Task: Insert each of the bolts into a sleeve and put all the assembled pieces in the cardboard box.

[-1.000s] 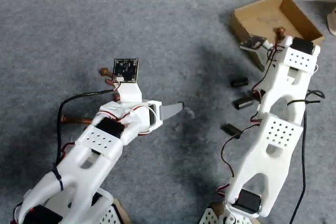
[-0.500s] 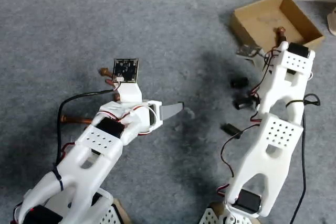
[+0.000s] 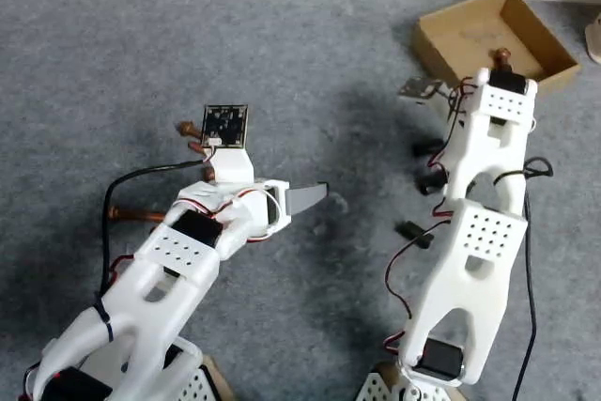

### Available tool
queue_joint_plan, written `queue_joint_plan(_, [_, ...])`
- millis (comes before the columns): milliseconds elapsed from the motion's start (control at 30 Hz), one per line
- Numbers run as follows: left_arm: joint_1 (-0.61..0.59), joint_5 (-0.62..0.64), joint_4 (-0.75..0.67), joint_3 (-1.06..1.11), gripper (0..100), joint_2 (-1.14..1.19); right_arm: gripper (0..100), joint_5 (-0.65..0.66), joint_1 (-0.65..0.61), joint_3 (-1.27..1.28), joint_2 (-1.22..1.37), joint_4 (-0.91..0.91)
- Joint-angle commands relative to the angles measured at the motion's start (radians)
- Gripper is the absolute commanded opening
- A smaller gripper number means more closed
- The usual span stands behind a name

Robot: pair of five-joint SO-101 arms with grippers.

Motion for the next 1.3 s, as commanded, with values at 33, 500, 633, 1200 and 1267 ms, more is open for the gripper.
queue_joint_plan(33, [-0.01, -0.009, -0.018, -0.004, 40, -0.002, 1.5, -0.011, 0.013, -0.004, -0.076, 0.018])
queue_joint_plan(500, [-0.012, -0.009, -0.018, -0.004, 40, -0.002, 0.5, -0.362, 0.019, -0.016, -0.147, 0.018])
queue_joint_plan(633, [-0.012, -0.009, -0.018, -0.004, 40, -0.002, 0.5, -0.491, 0.008, -0.016, -0.236, 0.012])
queue_joint_plan(1200, [-0.012, -0.005, 0.06, -0.079, 15, -0.002, 0.5, -0.931, -0.056, -0.008, -0.479, 0.022])
queue_joint_plan(1267, [-0.012, -0.003, 0.097, -0.099, 11, -0.002, 0.5, -0.961, -0.082, 0.024, -0.549, 0.024])
